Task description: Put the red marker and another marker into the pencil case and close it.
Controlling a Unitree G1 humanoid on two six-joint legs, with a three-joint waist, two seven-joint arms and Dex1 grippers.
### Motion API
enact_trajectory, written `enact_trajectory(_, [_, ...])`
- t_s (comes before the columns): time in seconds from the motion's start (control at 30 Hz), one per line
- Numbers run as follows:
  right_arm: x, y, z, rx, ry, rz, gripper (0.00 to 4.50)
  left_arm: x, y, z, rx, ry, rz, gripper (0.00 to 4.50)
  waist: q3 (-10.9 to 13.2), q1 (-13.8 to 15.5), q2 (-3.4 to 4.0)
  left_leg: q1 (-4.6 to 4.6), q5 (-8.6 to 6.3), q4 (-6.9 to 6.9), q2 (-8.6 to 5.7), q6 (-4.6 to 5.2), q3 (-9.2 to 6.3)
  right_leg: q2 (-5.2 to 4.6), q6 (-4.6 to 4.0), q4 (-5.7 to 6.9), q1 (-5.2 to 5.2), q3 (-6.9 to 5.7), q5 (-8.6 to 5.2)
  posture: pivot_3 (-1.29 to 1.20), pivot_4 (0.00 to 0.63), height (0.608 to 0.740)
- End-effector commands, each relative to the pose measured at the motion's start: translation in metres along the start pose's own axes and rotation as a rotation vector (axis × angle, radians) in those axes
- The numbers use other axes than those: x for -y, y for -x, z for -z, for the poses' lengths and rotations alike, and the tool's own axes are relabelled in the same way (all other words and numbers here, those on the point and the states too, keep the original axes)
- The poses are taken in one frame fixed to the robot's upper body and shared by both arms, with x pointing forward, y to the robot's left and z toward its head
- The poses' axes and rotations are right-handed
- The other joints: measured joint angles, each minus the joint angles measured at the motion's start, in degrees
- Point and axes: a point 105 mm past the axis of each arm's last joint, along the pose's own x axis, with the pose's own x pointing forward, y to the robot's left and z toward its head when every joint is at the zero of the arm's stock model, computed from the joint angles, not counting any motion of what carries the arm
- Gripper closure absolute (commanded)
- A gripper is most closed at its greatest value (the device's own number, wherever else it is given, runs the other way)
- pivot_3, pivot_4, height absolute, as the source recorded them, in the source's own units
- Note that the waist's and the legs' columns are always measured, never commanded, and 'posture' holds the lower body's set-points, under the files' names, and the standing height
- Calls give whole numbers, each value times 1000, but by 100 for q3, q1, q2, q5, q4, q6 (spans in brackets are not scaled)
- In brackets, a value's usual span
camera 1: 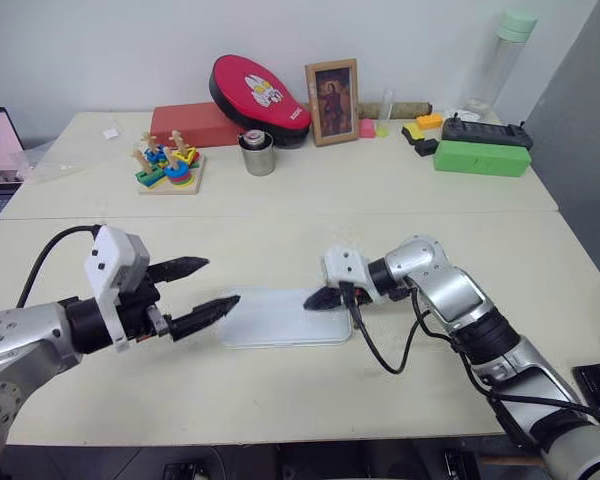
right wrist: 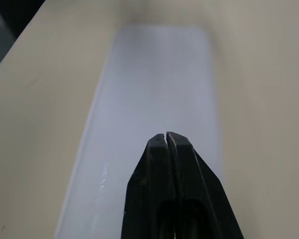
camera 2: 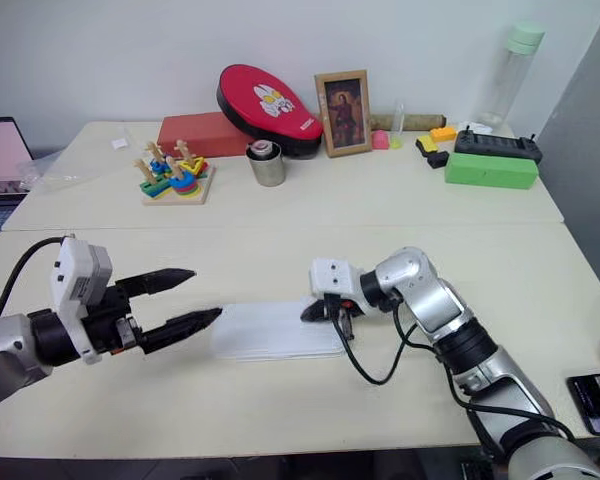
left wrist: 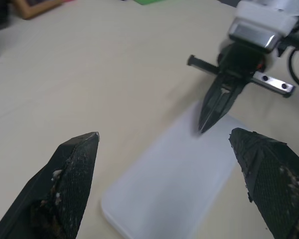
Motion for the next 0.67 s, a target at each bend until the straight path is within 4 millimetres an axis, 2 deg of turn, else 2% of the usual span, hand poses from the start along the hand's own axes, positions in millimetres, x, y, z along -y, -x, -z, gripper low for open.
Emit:
enact_trajectory(0.03, [35, 48, -9, 111, -141, 197, 3377, -37, 2, 1, 1, -52, -214, 0, -1, 29, -1, -1, 0, 0, 0, 0, 0, 0, 0, -2, 0, 0, 0, 0, 150, 740])
enact_trajectory(0.1, [44, 68, 3, 95, -202, 279, 2887, -51, 3, 4, -21, -84, -278, 0, -1, 83, -3, -1, 0, -2, 0, 0, -2, 0, 0, -2, -1, -5, 0, 0, 150, 740])
enact_trajectory(0.2, [47, 91, 22, 39, -235, 352, 2136, -62, 4, 7, -14, -76, -303, 0, -1, 127, -2, -3, 0, -5, 0, 0, 3, 0, 0, -6, -4, 0, -1, 0, 150, 740])
enact_trajectory(0.37, [51, 116, 31, 18, -272, 446, 780, -88, 9, 9, -26, -98, -360, 0, 1, 106, 1, -5, 0, -10, 0, 1, 6, 0, -4, -3, -12, 2, -3, 0, 150, 740])
enact_trajectory(0.47, [43, 130, 35, 11, -293, 497, 27, -102, 13, 6, -40, -109, -371, 0, -1, 131, -2, -7, 0, -10, 0, 0, 6, 0, -4, -5, -11, 1, -3, 0, 150, 740])
enact_trajectory(0.57, [31, 131, 37, 3, -307, 507, 27, -110, 20, 6, -58, -101, -382, 0, 0, 139, -1, -15, -1, -10, 0, 1, 4, 0, -3, -10, -13, -2, -4, 0, 150, 740])
enact_trajectory(0.67, [26, 130, 37, 4, -315, 510, 27, -112, 25, 16, -93, -67, -387, 0, 0, 134, 0, -18, 0, -10, 0, 0, 4, 0, -3, -8, -17, -2, -4, 0, 150, 740])
